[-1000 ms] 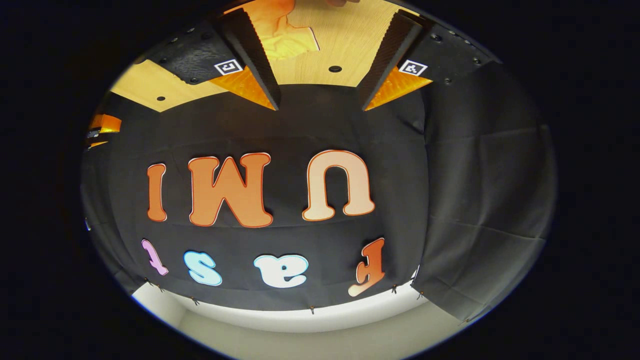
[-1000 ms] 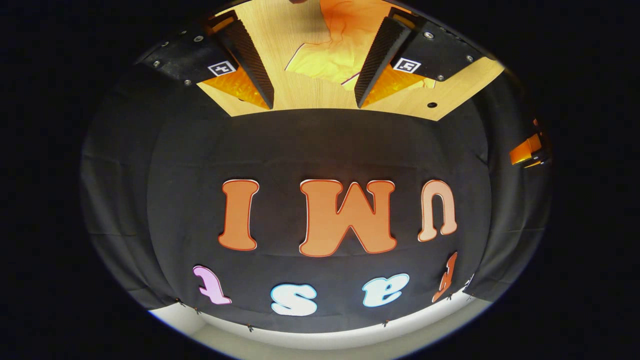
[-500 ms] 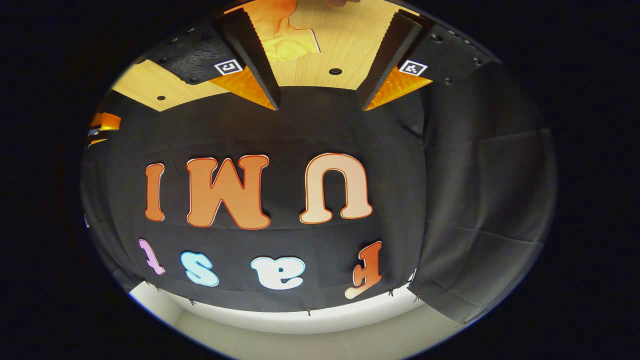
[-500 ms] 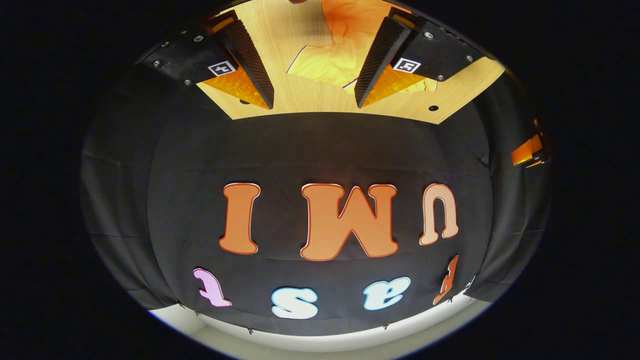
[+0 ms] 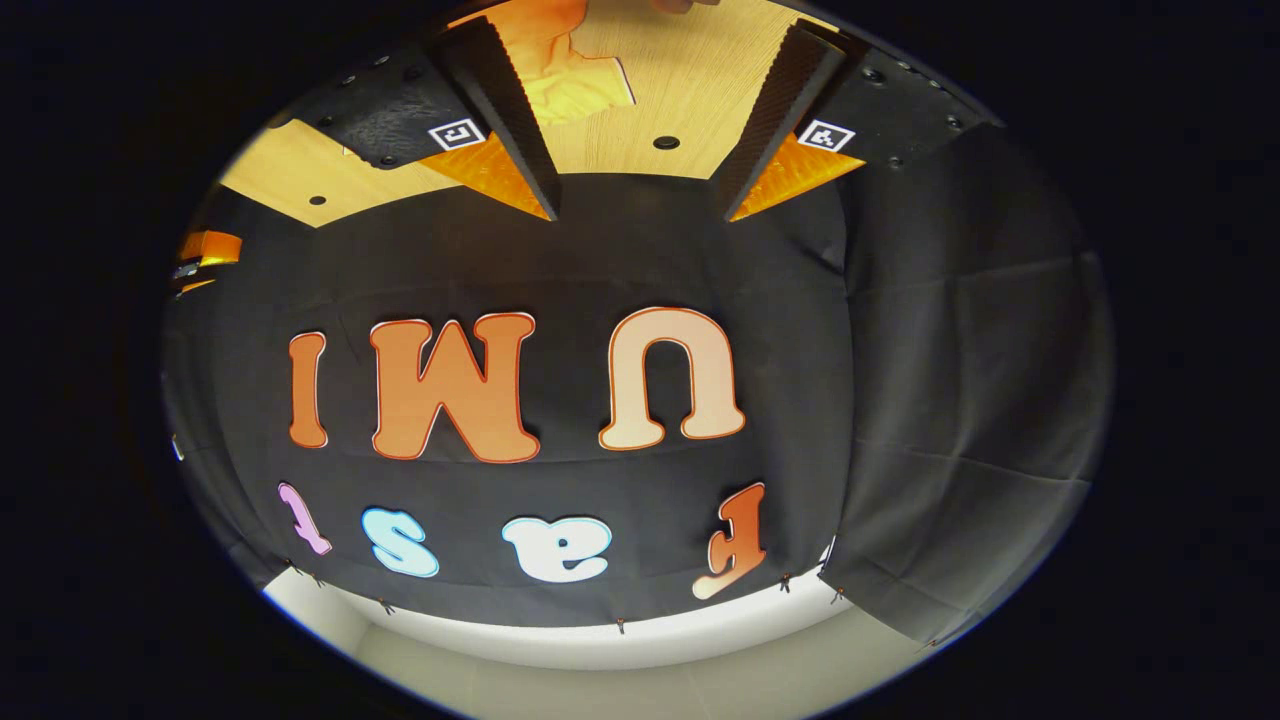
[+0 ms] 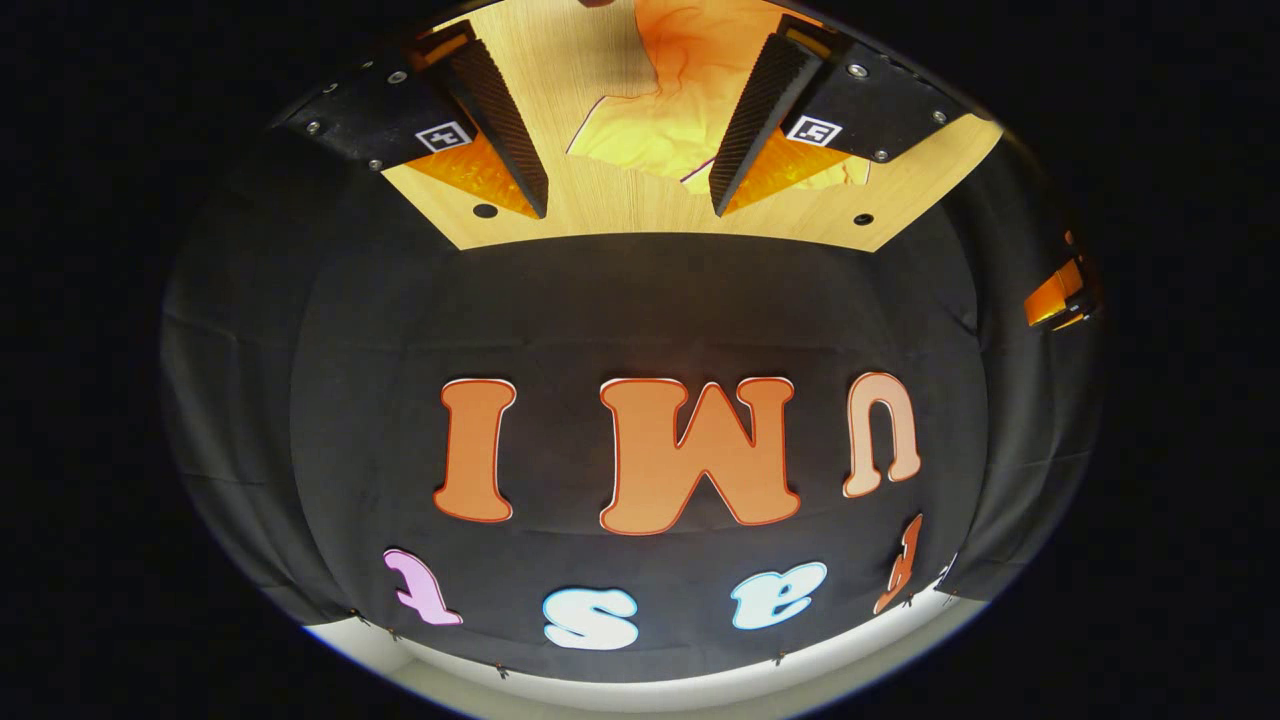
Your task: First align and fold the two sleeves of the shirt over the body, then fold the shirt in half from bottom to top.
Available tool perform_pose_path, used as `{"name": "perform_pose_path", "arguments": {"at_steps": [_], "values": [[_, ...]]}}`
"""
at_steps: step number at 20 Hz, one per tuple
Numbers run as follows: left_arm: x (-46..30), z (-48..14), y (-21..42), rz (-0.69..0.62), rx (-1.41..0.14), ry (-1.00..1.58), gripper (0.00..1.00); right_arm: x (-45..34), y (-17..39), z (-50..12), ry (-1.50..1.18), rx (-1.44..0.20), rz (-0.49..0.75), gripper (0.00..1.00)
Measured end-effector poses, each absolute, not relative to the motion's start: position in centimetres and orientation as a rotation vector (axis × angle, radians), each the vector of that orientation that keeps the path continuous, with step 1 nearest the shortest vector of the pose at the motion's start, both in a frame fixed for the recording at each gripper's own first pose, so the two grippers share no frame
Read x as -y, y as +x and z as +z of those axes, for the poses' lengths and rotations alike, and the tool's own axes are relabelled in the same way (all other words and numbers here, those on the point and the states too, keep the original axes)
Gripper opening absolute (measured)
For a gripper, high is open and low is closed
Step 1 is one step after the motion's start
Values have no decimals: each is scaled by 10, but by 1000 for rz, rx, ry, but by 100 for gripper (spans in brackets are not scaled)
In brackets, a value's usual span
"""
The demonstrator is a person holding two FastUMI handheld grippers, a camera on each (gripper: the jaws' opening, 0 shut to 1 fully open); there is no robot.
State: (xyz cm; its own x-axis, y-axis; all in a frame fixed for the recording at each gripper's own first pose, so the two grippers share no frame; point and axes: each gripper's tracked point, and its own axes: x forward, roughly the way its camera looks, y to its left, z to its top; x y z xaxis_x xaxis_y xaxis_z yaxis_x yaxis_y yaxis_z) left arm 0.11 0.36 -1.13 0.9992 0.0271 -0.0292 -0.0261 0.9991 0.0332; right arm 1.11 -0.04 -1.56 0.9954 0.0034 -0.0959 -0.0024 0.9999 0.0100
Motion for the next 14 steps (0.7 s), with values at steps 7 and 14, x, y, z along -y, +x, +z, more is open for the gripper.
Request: {"name": "perform_pose_path", "arguments": {"at_steps": [7, 14], "values": [[-3, -23, 12, 11, -51, 28, 97, 7, 40, -35, 23, -233, -4, 98], [-9, -37, 25, -20, -67, 47, 97, 26, 92, -86, 111, -515, -35, 98]]}}
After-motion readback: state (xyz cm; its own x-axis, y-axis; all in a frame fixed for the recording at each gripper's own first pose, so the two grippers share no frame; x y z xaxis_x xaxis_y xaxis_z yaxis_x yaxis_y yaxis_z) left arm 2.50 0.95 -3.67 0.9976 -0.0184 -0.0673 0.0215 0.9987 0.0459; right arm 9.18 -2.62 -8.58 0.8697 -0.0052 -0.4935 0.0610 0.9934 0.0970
